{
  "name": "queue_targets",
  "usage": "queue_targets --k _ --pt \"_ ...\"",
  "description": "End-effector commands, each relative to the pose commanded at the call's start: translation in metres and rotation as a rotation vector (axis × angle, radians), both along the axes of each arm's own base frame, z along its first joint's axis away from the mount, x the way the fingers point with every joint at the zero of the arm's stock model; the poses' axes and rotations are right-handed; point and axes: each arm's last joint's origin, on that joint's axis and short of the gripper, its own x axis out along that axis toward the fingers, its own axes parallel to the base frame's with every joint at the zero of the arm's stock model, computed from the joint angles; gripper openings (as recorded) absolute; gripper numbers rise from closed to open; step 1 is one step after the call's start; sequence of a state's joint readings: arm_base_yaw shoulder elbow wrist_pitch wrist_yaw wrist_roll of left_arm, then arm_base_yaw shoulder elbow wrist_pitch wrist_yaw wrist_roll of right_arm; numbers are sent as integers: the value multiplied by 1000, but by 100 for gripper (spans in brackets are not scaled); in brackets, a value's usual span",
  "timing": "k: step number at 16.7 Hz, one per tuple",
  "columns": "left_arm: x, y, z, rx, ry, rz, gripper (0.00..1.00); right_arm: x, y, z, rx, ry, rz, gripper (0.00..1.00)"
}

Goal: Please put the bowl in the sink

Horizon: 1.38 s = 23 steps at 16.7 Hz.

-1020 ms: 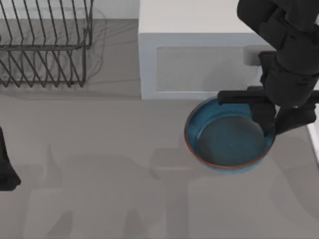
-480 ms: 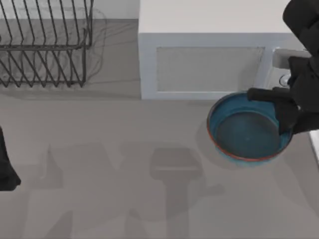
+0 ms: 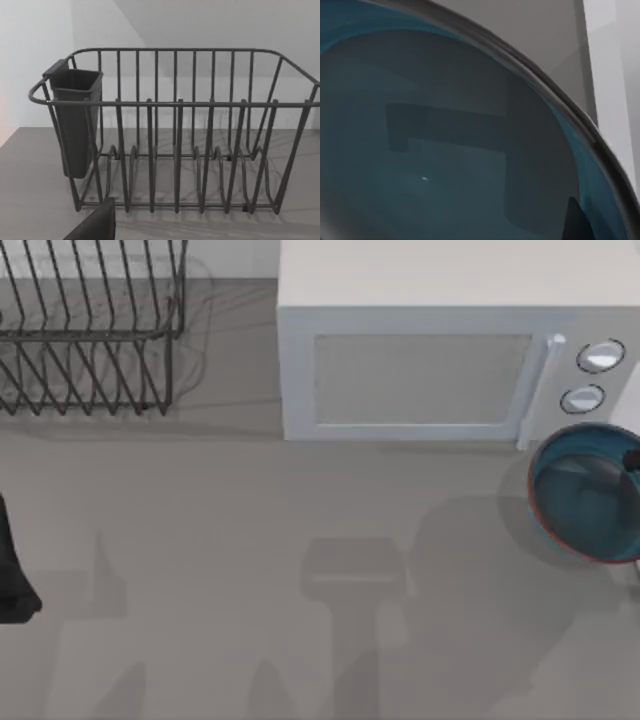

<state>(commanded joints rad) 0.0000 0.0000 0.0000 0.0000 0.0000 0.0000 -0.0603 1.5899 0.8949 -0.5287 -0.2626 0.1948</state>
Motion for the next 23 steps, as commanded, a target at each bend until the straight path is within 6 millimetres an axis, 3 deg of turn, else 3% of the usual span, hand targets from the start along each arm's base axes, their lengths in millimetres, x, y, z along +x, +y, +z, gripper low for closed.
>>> queue_targets --k 3,6,11,17,23 --pt "0 0 0 0 0 0 100 -8 -41 -20 -13 -222 -53 0" --pt "0 0 0 0 0 0 100 -14 -74 -25 -78 -479 -93 0" --pt "0 0 0 0 0 0 100 -19 -112 2 -240 -906 -109 0" --pt "0 0 0 0 0 0 100 -23 -128 46 -365 -1215 -73 0" --pt "0 0 0 0 0 0 100 -23 -127 46 -362 -1220 -69 0"
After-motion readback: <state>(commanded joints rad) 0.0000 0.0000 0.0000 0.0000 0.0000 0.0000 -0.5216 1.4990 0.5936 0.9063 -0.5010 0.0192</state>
